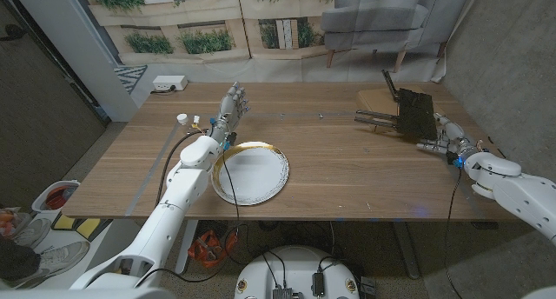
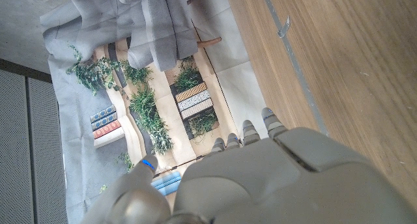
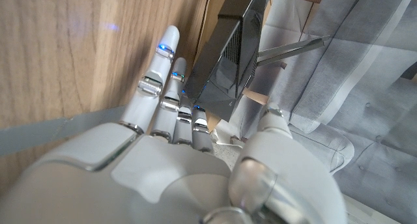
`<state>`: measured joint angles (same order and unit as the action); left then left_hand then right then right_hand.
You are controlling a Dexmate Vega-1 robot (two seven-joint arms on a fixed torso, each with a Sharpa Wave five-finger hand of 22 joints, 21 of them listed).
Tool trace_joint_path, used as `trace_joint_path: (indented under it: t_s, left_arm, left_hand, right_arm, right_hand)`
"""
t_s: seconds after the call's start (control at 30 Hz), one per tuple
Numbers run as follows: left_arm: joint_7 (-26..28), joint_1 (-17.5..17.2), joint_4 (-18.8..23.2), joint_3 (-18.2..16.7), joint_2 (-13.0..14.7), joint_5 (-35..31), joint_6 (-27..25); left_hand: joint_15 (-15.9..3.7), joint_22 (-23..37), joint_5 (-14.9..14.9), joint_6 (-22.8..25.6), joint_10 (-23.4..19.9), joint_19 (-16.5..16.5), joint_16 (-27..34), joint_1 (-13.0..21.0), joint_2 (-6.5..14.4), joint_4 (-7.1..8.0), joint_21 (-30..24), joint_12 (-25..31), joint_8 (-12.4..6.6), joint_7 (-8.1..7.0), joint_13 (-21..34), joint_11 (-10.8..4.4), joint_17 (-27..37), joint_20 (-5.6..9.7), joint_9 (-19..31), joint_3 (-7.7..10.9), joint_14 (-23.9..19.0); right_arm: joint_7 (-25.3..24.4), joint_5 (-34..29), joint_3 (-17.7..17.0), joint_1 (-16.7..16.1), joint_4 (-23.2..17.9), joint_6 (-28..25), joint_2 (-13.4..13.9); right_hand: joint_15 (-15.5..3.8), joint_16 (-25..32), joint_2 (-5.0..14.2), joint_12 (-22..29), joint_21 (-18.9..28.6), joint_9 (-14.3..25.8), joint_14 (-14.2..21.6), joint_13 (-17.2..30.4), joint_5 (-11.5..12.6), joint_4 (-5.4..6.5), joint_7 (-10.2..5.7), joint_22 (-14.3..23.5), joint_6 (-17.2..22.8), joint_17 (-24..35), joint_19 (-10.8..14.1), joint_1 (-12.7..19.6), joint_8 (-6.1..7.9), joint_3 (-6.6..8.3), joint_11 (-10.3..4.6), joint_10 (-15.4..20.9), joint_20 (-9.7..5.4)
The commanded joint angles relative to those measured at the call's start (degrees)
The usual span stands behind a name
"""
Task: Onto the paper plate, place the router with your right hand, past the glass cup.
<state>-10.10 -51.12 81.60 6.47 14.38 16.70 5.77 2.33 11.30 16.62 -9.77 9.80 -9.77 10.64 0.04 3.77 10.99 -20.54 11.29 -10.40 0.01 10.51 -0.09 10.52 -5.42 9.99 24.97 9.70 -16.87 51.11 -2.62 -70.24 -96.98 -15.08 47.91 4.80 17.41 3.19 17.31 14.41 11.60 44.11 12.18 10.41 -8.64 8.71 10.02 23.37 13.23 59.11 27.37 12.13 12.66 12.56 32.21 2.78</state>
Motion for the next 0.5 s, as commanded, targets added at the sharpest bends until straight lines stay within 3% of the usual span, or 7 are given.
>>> trace_joint_path:
  t_s: [0.03, 0.33, 0.5]
  left_arm:
    - [0.4, -0.5, 0.7, -0.1, 0.2, 0.1, -0.3]
    - [0.5, -0.8, 1.0, -0.3, 0.3, 0.2, -0.3]
    - [0.4, -0.8, 1.1, -0.3, 0.3, 0.3, -0.4]
  left_hand:
    - [0.50, 0.3, 0.2, -8.1, 13.1, -4.8, 0.3, 0.0, 6.6, 0.15, 0.1, 0.2, -0.14, 0.39, 0.2, 0.46, 0.3, -0.31, 0.2, -0.14, 12.3]
    - [0.55, 0.3, 0.2, -8.1, 13.1, -4.8, 0.3, 0.0, 6.6, 0.15, 0.1, 0.3, -0.15, 0.48, 0.2, 0.59, 0.3, -0.27, 0.2, -0.14, 12.3]
    - [0.58, 0.3, 0.2, -8.1, 13.1, -4.8, 0.3, 0.0, 6.6, 0.15, 0.1, 0.2, -0.15, 0.51, 0.2, 0.66, 0.3, -0.25, 0.2, -0.15, 12.3]
  right_arm:
    - [1.6, 1.1, 1.3, 2.1, 0.4, -2.6, 1.5]
    - [1.0, 1.6, 2.0, 3.3, 0.3, -4.9, 2.3]
    - [0.4, 1.9, 2.2, 3.8, 0.2, -6.6, 2.8]
  right_hand:
    - [-0.45, 0.6, -0.50, 0.6, 0.3, 0.1, 1.2, 0.2, 0.4, -0.62, 3.57, 0.1, 1.2, 0.4, 1.2, 1.2, 0.21, 0.12, -0.03, 1.2, -0.17]
    - [-1.68, 2.0, -0.44, 1.4, 0.7, 0.3, 4.1, 0.4, 0.6, -0.88, 3.59, 0.2, 3.2, 1.4, 3.9, 4.1, 0.35, 0.73, -0.03, 3.4, -0.97]
    - [-2.65, 4.7, 0.42, 3.1, 1.1, 0.5, 7.9, 0.9, 0.6, -1.06, 3.57, 0.5, 6.4, 3.7, 6.3, 8.2, 0.76, 1.66, -0.06, 7.2, -2.32]
